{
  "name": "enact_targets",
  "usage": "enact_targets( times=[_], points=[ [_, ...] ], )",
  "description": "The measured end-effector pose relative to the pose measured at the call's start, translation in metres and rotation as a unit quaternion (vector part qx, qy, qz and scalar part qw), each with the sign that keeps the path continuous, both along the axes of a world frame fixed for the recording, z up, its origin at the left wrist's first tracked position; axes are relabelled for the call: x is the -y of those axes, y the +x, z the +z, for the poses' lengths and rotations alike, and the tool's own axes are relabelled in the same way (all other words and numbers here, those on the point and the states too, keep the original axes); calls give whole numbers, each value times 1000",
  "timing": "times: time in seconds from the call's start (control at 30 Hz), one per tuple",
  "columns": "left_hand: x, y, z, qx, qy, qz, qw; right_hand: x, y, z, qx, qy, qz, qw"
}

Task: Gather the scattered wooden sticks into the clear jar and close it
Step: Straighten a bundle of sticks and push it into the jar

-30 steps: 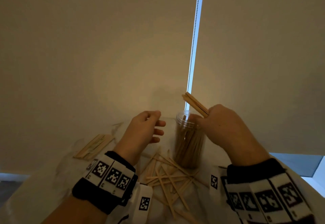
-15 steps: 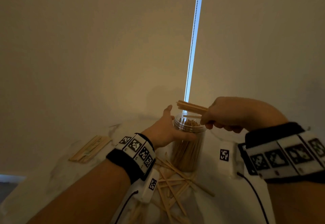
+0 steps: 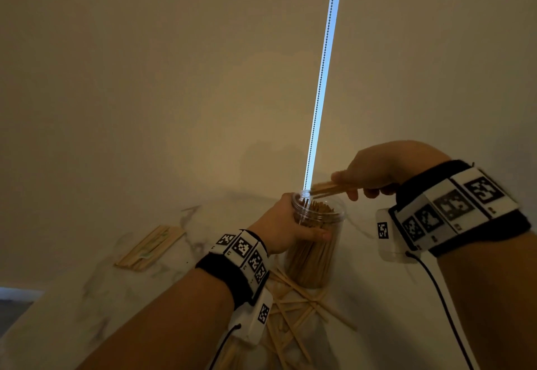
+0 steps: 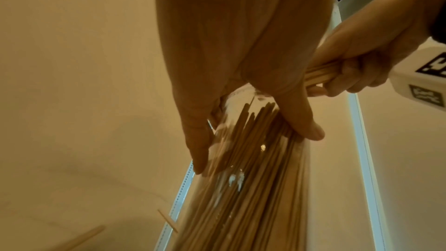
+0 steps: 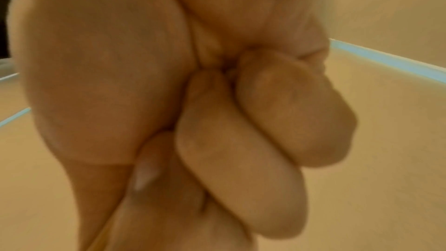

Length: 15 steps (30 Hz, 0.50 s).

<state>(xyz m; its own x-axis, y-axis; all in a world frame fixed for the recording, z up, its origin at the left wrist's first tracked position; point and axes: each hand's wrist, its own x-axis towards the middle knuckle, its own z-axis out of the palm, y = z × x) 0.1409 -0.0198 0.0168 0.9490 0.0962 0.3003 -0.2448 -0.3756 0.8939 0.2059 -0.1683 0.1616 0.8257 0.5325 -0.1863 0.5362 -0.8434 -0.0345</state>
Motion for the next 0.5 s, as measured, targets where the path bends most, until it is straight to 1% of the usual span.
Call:
enact_targets(
  times=[0.13,0.17,0.23,0.33,0.4,0.5],
  points=[
    [1,-4,3,0,-12,0,1000,-18,-2,-2,13,-87,10,996],
    [1,-4,3,-8,-6,1,1000,-25,0,-5,31,-99,26,994],
    [1,-5,4,-12,4,0,1000,-41,6,-14,93,-99,65,989],
    [2,-6,7,-15,7,-2,1000,-58,16,-32,175,-112,116,971],
    [4,-8,9,-19,6,-7,1000,-63,18,-38,191,-82,145,967],
    [3,-4,8,-35,15,-2,999,-59,19,-40,165,5,167,972]
  ],
)
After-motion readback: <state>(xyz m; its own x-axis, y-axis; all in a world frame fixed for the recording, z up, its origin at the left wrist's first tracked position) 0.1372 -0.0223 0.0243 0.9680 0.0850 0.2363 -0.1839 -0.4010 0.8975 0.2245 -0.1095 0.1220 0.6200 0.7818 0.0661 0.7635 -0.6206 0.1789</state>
